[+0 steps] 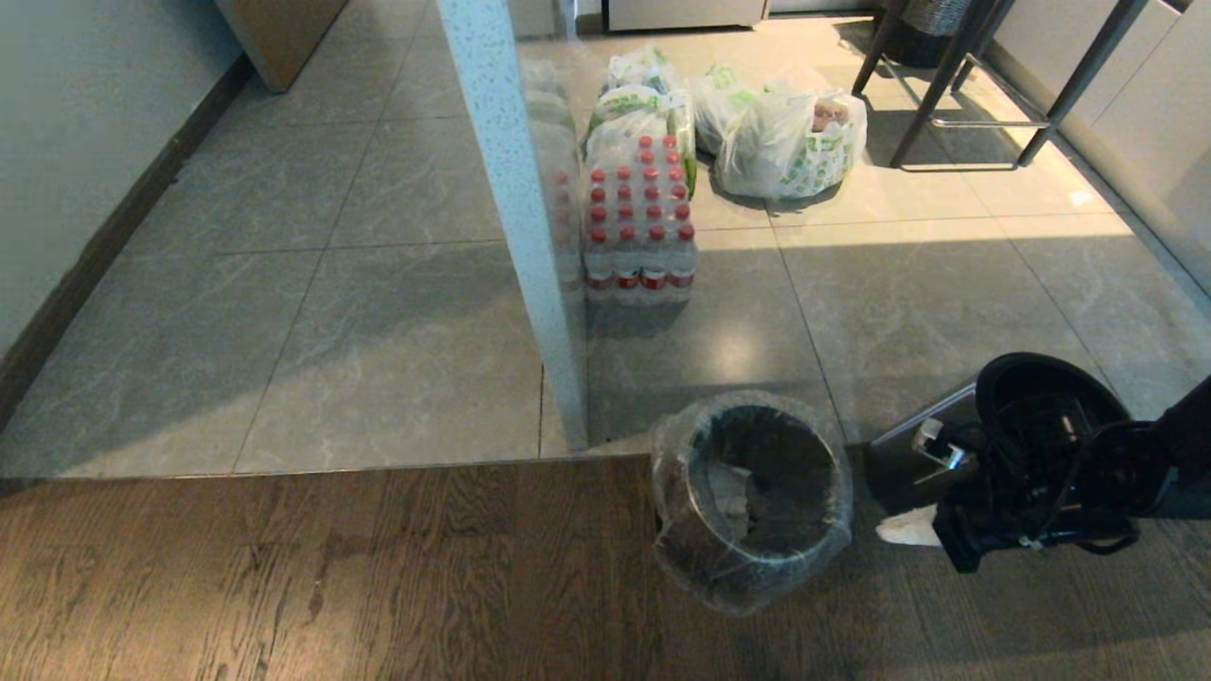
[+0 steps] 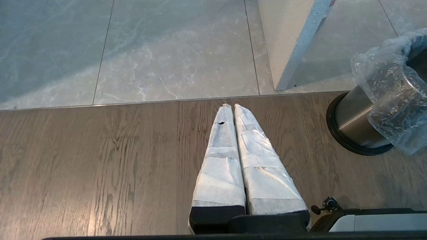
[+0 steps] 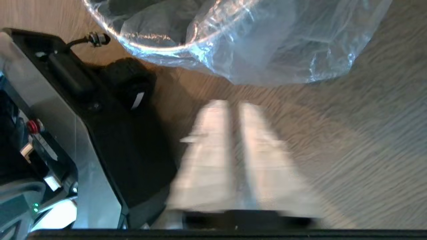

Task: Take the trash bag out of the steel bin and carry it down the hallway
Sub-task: Pick up the trash bag

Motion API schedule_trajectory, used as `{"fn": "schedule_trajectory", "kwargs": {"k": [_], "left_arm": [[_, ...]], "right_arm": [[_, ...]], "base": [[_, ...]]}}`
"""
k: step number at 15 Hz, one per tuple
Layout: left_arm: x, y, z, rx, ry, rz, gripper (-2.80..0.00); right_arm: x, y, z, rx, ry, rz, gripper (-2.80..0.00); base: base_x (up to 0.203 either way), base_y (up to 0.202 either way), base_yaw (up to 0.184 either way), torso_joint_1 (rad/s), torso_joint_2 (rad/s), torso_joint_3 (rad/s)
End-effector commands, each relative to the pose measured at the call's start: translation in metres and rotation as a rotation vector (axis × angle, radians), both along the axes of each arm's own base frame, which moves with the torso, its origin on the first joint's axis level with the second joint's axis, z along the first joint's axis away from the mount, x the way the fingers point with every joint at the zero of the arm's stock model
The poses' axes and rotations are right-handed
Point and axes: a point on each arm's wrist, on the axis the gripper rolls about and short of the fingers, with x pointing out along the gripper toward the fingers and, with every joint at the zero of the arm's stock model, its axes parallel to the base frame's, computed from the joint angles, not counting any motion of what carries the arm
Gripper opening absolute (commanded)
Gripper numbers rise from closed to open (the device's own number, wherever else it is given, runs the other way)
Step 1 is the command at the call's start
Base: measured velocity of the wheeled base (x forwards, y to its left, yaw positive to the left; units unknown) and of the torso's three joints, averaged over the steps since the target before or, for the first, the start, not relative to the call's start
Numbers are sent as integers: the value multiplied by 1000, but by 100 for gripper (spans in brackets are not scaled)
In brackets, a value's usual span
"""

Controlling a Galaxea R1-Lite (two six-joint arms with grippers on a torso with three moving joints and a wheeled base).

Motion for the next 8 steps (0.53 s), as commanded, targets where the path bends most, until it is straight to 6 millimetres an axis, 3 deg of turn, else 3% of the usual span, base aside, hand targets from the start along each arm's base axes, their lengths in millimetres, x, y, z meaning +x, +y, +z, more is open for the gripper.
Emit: {"fn": "schedule_trajectory", "kwargs": {"k": [1, 8], "left_arm": [[0, 0, 0, 0, 1, 0, -280], [0, 0, 0, 0, 2, 0, -280]], "right_arm": [[-2, 2, -4, -3, 23, 3, 0], [36, 18, -31, -67, -34, 40, 0]], "base": [[0, 0, 0, 0, 0, 0], [0, 0, 0, 0, 0, 0]]}}
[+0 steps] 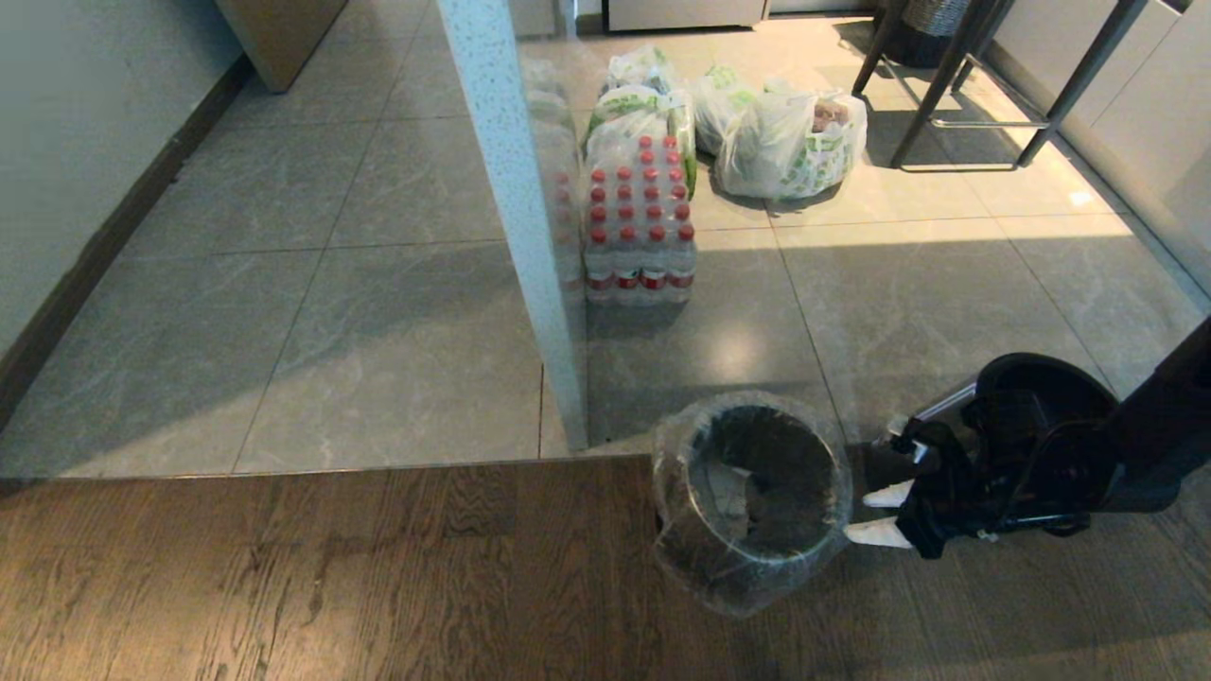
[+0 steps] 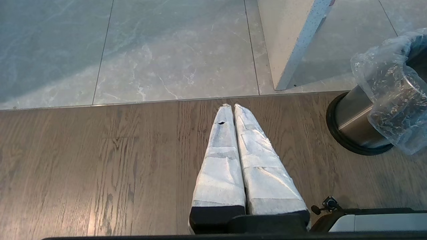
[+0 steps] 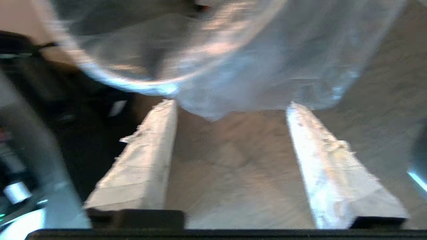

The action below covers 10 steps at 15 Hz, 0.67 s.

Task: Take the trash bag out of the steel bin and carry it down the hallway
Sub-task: Pick up the trash bag

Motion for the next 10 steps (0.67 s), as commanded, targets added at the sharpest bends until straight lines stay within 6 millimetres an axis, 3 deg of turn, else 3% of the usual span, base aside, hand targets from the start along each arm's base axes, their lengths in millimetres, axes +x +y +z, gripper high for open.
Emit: {"fn": "schedule_trajectory", "kwargs": {"k": [1, 6, 10], "left_arm": [[0, 0, 0, -1, 0, 0, -280], [0, 0, 0, -1, 2, 0, -280], [0, 0, 0, -1, 1, 0, -280]], "right_arm": [[12, 2, -18, -39, 16, -9, 0], [18, 1, -21, -66, 22, -10, 0], [8, 1, -21, -56, 106, -14, 0]], "base": [[0, 0, 0, 0, 0, 0], [0, 0, 0, 0, 0, 0], [0, 0, 0, 0, 0, 0]]}}
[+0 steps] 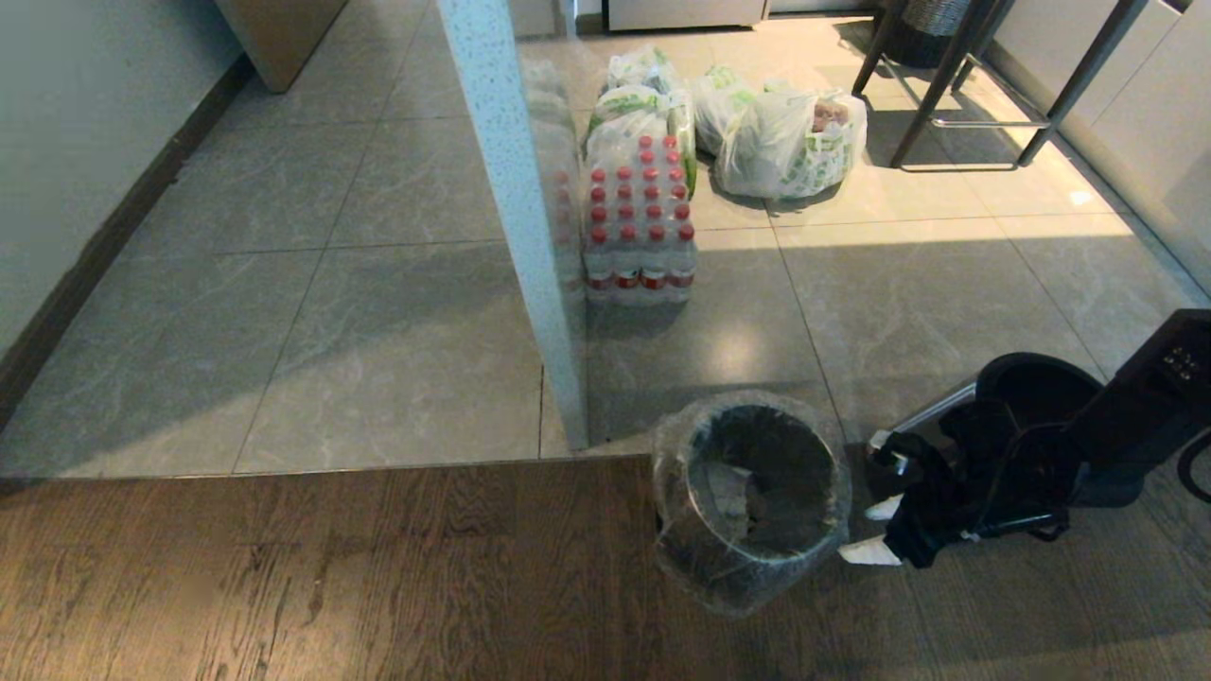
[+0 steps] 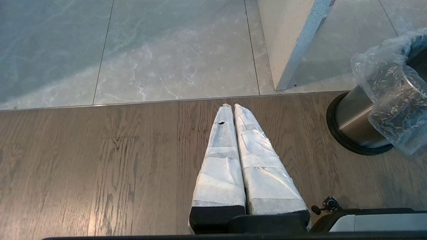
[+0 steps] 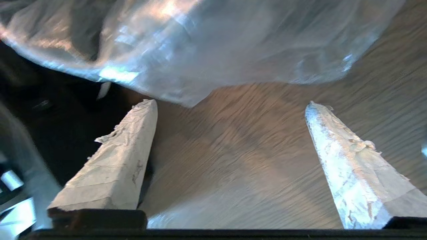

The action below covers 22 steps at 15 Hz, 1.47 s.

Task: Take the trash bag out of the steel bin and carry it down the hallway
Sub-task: Pick up the trash bag

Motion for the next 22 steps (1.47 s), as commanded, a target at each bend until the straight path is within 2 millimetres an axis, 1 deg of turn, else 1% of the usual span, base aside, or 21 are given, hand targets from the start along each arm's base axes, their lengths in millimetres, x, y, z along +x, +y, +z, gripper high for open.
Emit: {"fn": "schedule_trajectory", "kwargs": {"k": [1, 7, 12, 15, 22], "left_arm": [[0, 0, 0, 0, 1, 0, -280], [0, 0, 0, 0, 2, 0, -280], [0, 0, 0, 0, 0, 0, -280], [0, 0, 0, 0, -1, 0, -280], [0, 0, 0, 0, 2, 0, -280]], "right_arm": [[1, 1, -3, 5, 3, 8, 0], [15, 1, -13, 11, -98, 22, 0], [20, 3, -20, 47, -102, 42, 0], [22, 4, -18, 100, -126, 74, 0], [29, 3, -20, 106, -161, 81, 0]], "base": [[0, 0, 0, 0, 0, 0], [0, 0, 0, 0, 0, 0], [0, 0, 0, 0, 0, 0], [0, 0, 0, 0, 0, 0], [0, 0, 0, 0, 0, 0]]}}
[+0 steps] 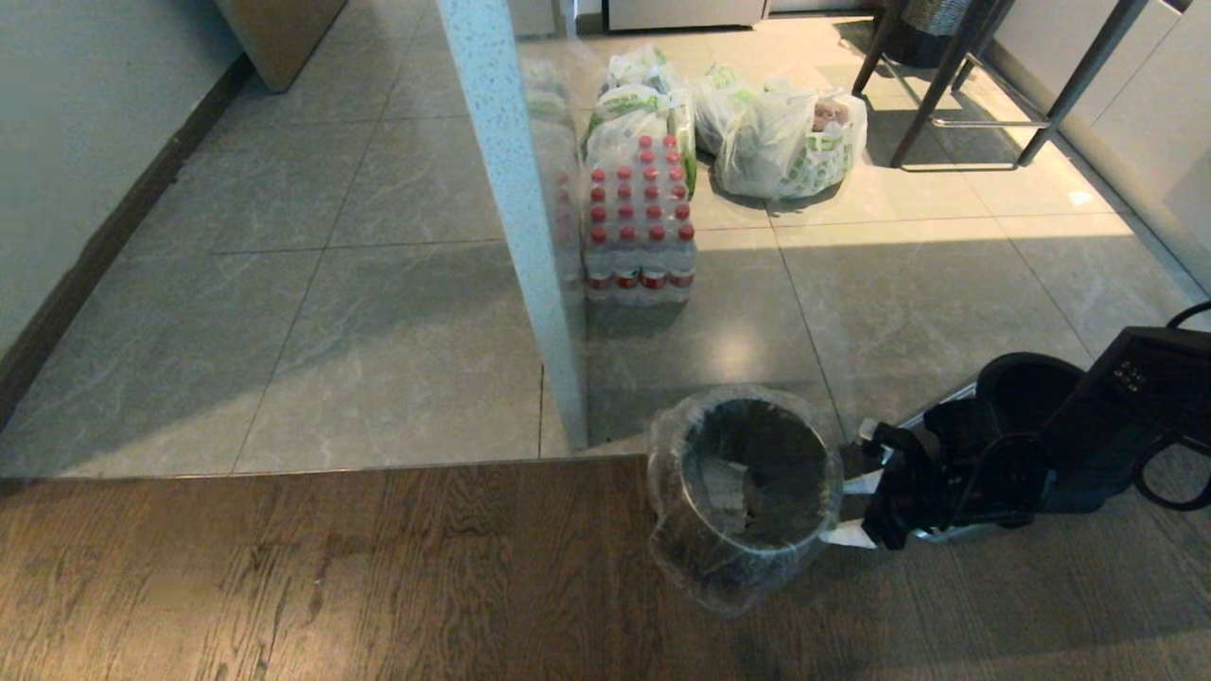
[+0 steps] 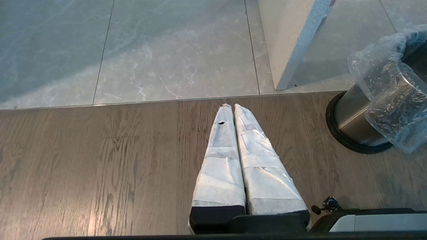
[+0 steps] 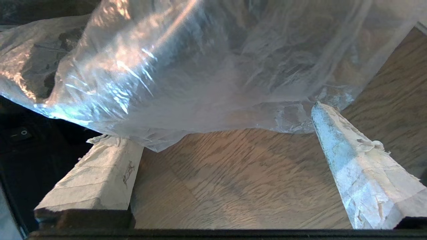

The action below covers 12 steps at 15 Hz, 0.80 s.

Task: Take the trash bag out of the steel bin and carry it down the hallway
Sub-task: Pick up the trash bag

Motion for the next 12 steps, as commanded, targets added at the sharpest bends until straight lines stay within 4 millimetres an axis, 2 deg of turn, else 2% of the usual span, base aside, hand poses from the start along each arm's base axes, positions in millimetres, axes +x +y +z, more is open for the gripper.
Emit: {"fn": "schedule_trajectory", "kwargs": {"k": [1, 2, 3, 12], "left_arm": [[0, 0, 0, 0, 0, 0, -280], [0, 0, 0, 0, 1, 0, -280], [0, 0, 0, 0, 2, 0, -280], [0, 0, 0, 0, 2, 0, -280]], "right_arm": [[0, 0, -2, 3, -2, 5, 0], [1, 0, -2, 3, -4, 5, 0], [1, 0, -2, 1, -6, 5, -280], [-7, 0, -1, 2, 10, 4, -280]], "base": [[0, 0, 0, 0, 0, 0], [0, 0, 0, 0, 0, 0], [0, 0, 0, 0, 0, 0], [0, 0, 0, 0, 0, 0]]}}
